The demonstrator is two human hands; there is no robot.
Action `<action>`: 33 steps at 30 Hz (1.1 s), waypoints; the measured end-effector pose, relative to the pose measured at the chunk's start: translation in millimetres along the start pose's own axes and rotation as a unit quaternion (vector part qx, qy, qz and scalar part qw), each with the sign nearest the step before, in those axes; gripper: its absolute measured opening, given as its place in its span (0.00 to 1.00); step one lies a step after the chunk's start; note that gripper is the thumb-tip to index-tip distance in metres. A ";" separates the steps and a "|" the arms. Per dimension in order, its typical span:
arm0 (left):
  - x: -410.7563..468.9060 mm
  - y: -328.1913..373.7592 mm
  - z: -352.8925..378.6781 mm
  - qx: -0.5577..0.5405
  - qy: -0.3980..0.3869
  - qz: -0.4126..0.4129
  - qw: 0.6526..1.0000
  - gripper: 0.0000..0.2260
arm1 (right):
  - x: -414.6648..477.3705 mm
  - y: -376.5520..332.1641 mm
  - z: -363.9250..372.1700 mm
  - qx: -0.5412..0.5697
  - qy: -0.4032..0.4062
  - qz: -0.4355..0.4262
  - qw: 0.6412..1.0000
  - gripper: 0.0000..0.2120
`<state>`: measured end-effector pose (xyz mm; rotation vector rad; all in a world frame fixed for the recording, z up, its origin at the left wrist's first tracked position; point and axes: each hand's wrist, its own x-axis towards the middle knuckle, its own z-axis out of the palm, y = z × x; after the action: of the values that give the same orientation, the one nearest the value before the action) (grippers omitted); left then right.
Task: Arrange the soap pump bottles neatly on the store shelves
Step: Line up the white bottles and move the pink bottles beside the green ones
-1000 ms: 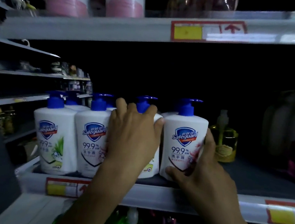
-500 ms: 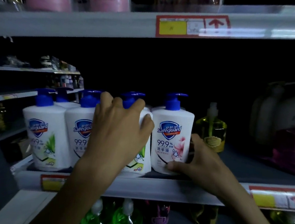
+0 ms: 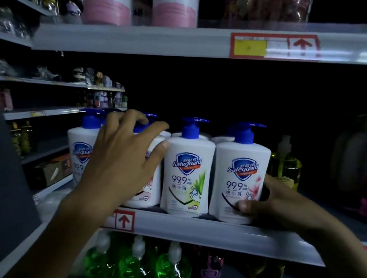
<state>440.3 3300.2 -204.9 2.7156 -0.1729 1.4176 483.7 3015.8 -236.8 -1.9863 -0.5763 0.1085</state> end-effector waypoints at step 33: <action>-36.1 124.6 49.7 -0.147 0.016 0.165 0.975 0.15 | 58.1 70.8 -99.7 -0.186 0.260 0.100 0.942 0.46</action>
<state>443.6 3173.3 -261.3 2.4986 -0.7962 1.3746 591.4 2933.9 -240.6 -2.3127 -0.0490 -0.4211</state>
